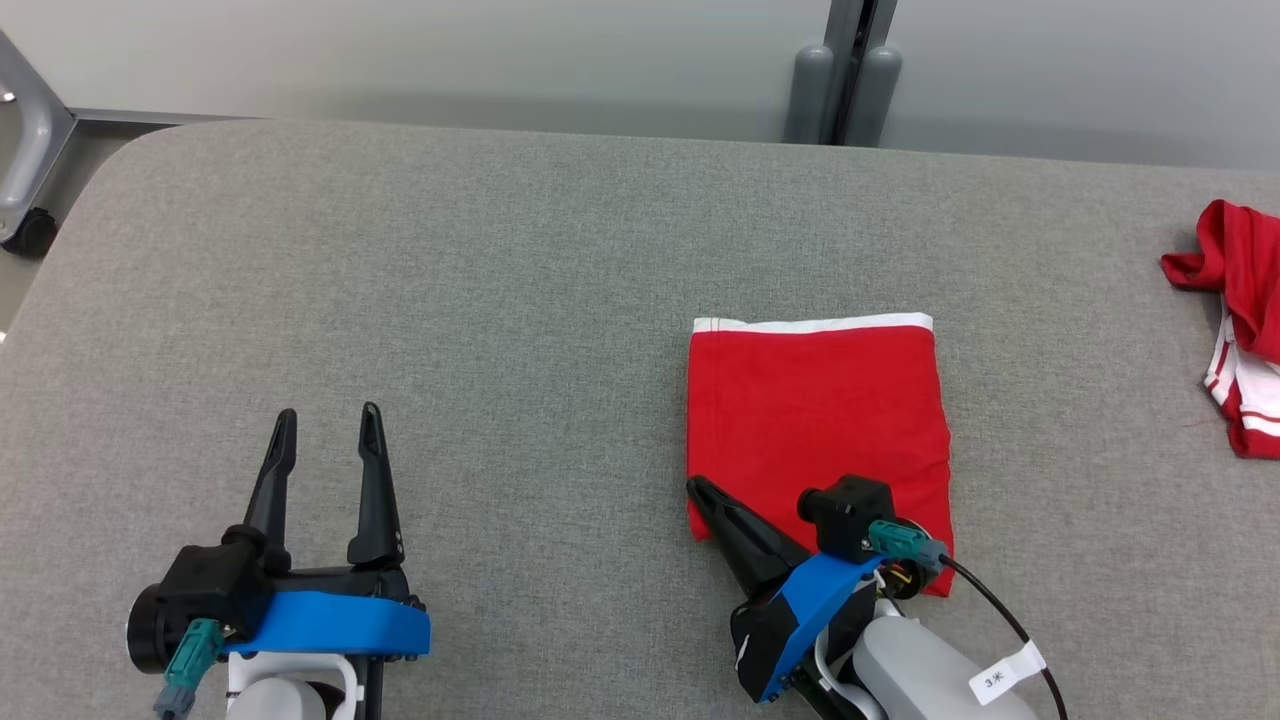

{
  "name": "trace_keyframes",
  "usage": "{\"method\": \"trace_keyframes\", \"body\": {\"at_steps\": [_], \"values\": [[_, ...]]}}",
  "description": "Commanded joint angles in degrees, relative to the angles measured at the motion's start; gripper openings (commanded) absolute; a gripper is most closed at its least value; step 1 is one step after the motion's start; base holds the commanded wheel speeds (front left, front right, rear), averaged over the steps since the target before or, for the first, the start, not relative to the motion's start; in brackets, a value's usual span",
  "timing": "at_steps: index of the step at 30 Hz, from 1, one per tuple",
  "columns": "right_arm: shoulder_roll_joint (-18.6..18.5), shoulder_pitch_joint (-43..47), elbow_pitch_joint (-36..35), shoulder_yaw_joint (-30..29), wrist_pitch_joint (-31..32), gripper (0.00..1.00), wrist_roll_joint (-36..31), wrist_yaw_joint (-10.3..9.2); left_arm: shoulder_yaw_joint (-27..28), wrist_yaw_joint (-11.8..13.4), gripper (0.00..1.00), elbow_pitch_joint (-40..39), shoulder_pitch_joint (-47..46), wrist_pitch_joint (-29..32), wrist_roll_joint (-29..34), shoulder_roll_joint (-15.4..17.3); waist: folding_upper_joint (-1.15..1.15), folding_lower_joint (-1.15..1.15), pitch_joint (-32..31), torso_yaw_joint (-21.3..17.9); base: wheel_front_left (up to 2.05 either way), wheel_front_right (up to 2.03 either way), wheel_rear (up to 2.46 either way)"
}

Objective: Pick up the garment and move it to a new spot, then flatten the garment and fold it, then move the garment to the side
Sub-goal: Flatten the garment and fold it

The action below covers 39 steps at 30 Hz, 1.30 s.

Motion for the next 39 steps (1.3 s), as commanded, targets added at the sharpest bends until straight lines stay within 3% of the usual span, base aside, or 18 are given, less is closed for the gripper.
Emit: {"method": "trace_keyframes", "body": {"at_steps": [1, 8, 21, 22, 23, 25, 31, 39], "values": [[-0.2, -1.1, 0.0, 0.5, -0.2, 0.0, 0.9, 0.01, -0.1, -0.2, 1.0, 0.2, -0.7, -0.2, -0.2, 0.0, -0.01, 0.0, -0.1, -0.1, 0.0, 0.0, 0.0], [-0.2, -1.8, -1.2, -0.5, -0.2, 0.0, 1.1, 0.01, 0.3, -0.1, 1.0, 0.2, 0.1, -0.2, 0.6, 0.0, -0.01, 0.0, -0.9, -1.6, 0.0, 0.0, 0.0], [-5.3, 4.0, -13.3, -20.4, -0.2, 0.0, -7.5, 0.01, 2.2, -0.5, 1.0, 0.5, 1.0, -0.2, 2.3, 0.0, -0.01, 0.0, -3.9, -8.9, 0.0, 0.0, 0.0], [-5.5, 4.9, -14.3, -21.7, -0.2, 0.11, -8.2, 0.01, 2.5, -0.5, 1.0, 0.6, 1.1, -0.2, 2.5, 0.0, -0.01, 0.0, -4.2, -9.4, 0.0, 0.0, 0.0], [-5.8, 5.7, -15.2, -22.9, -0.2, 0.44, -8.7, 0.01, 2.8, -0.5, 1.0, 0.7, 1.3, -0.2, 2.7, 0.0, -0.01, 0.0, -4.6, -10.0, 0.0, 0.0, 0.0], [-6.1, 7.6, -16.8, -25.3, -0.2, 1.0, -9.8, 0.01, 3.5, -0.6, 1.0, 0.9, 1.7, -0.2, 2.9, 0.0, -0.01, 0.0, -5.4, -11.1, 0.0, 0.0, 0.0], [-6.7, 13.8, -20.4, -30.0, -0.2, 1.0, -11.4, 0.01, 5.0, -0.8, 1.0, 1.8, 3.1, -0.2, 3.7, 0.0, -0.01, 0.0, -8.1, -13.1, 0.0, 0.0, 0.0], [-5.3, 21.4, -24.9, -34.4, -0.2, 1.0, -12.8, 0.01, 4.5, -0.6, 1.0, 2.2, 4.8, -0.2, 4.6, 0.0, -0.01, 0.0, -10.9, -13.0, 0.0, 0.0, 0.0]]}}
